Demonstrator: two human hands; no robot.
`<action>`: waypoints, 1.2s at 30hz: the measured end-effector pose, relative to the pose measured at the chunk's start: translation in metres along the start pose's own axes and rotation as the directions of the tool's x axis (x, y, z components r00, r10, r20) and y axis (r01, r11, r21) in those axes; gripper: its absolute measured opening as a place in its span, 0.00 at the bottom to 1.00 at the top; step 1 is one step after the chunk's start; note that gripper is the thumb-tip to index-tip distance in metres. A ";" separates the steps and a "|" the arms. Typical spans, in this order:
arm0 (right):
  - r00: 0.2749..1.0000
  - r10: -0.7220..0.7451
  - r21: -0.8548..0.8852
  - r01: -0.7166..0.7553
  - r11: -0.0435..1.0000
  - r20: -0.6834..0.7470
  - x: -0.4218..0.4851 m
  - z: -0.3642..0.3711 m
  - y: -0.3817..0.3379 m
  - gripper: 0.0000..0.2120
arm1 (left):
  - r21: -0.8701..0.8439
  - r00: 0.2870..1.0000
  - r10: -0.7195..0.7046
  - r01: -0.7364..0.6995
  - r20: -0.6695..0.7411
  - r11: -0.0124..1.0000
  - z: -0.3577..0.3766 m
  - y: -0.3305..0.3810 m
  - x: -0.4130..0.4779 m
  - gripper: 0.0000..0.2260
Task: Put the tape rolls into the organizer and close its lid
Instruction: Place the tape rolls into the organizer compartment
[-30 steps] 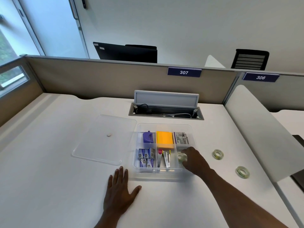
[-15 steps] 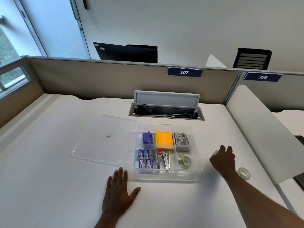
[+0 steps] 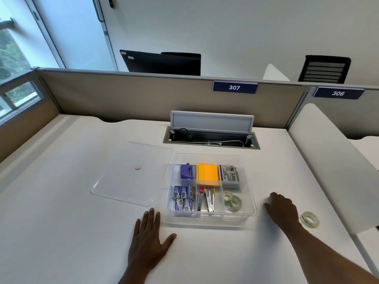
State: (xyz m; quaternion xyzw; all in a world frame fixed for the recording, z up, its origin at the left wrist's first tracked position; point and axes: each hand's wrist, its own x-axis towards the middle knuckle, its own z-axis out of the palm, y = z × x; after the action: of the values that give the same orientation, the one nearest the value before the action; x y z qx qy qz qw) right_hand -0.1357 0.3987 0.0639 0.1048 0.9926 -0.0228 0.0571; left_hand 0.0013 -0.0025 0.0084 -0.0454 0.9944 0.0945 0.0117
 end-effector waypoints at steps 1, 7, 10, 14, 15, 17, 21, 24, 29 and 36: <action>1.000 -0.003 -0.017 0.003 1.000 -0.013 -0.001 0.001 -0.001 0.16 | 0.002 1.000 0.001 -0.001 -0.001 1.000 0.000 0.000 0.000 0.42; 0.987 0.052 0.196 -0.022 0.980 -0.149 -0.004 0.000 -0.017 0.15 | 0.000 1.000 0.006 -0.006 -0.008 1.000 -0.003 0.002 -0.001 0.42; 0.976 0.082 0.295 -0.019 0.955 -0.202 -0.001 -0.010 -0.028 0.20 | 0.010 1.000 0.012 -0.012 -0.009 1.000 -0.004 0.001 -0.001 0.41; 0.975 -0.097 0.370 0.167 0.914 -0.200 0.005 -0.033 -0.047 0.23 | 0.004 1.000 0.012 -0.012 0.005 1.000 -0.003 0.001 -0.002 0.41; 0.961 -0.154 0.373 0.234 0.898 -0.231 0.004 -0.036 -0.053 0.22 | 0.005 1.000 0.010 -0.011 0.009 1.000 -0.003 0.001 -0.002 0.41; 0.937 -0.254 0.349 0.327 0.878 -0.240 0.000 -0.040 -0.063 0.21 | 0.007 1.000 0.008 -0.008 0.012 1.000 -0.002 0.000 -0.002 0.41; 0.934 -0.356 0.396 0.335 0.855 -0.021 -0.004 -0.043 -0.076 0.24 | 0.004 1.000 0.003 -0.003 0.018 1.000 0.000 -0.001 -0.002 0.41; 0.888 -0.446 0.423 0.366 0.829 0.107 -0.011 -0.044 -0.083 0.24 | 0.006 1.000 0.002 -0.002 0.021 1.000 0.000 -0.001 -0.001 0.41; 0.829 -0.490 0.443 0.345 0.827 0.269 -0.015 -0.042 -0.083 0.28 | 0.001 1.000 0.006 -0.006 0.028 1.000 0.002 -0.002 -0.001 0.41; 0.890 -0.168 0.409 0.354 0.841 -0.424 -0.010 -0.036 -0.061 0.13 | -0.012 1.000 0.013 -0.013 0.008 1.000 0.001 -0.002 -0.001 0.41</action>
State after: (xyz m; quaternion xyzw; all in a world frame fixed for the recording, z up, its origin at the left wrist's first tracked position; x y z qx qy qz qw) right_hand -0.1426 0.3385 0.1025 -0.0209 0.9534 -0.2531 -0.1630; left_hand 0.0022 -0.0045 0.0065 -0.0384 0.9941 0.1005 0.0149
